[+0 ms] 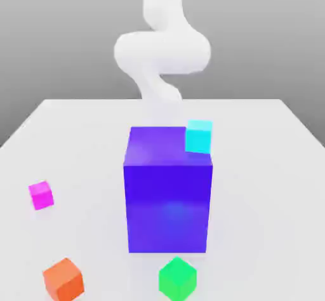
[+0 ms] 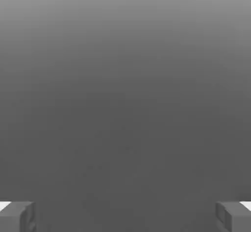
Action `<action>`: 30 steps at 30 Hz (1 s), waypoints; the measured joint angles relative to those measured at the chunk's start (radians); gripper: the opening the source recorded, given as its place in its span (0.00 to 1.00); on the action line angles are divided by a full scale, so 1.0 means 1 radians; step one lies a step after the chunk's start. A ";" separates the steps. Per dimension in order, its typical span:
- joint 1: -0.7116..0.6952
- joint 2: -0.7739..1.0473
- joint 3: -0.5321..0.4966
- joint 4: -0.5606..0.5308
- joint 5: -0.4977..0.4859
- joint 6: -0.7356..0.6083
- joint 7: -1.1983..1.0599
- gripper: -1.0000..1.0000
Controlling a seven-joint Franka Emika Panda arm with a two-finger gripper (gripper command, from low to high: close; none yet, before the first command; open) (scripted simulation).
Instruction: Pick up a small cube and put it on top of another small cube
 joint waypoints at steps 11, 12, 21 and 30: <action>0.093 0.236 -0.330 -0.131 0.059 0.145 -0.458 0.50; 0.101 0.257 -0.360 -0.143 0.066 0.158 -0.500 0.50; 0.154 0.452 -0.611 -0.249 0.144 0.274 -0.891 0.50; 0.165 0.663 -0.814 -0.353 0.261 0.385 -1.309 0.50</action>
